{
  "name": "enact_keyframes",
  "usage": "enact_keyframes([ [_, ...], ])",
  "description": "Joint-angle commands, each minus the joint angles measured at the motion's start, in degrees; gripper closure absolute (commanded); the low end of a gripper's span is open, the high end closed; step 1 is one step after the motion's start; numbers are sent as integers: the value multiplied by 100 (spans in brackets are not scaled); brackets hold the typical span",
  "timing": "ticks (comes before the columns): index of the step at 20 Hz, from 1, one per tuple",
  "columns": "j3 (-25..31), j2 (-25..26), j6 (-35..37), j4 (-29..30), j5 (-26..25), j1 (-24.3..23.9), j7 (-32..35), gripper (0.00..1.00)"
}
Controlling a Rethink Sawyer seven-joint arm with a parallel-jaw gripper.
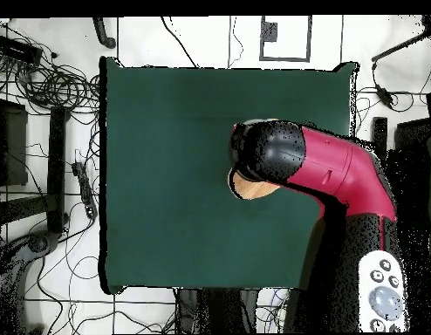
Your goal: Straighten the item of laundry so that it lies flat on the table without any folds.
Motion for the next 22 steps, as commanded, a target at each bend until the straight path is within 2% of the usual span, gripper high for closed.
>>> enact_keyframes([
  [1, 417, 184, 453, -1, -91, 353, 490, 100],
  [22, 92, 796, -371, -38, 137, 999, 1635, 100],
])
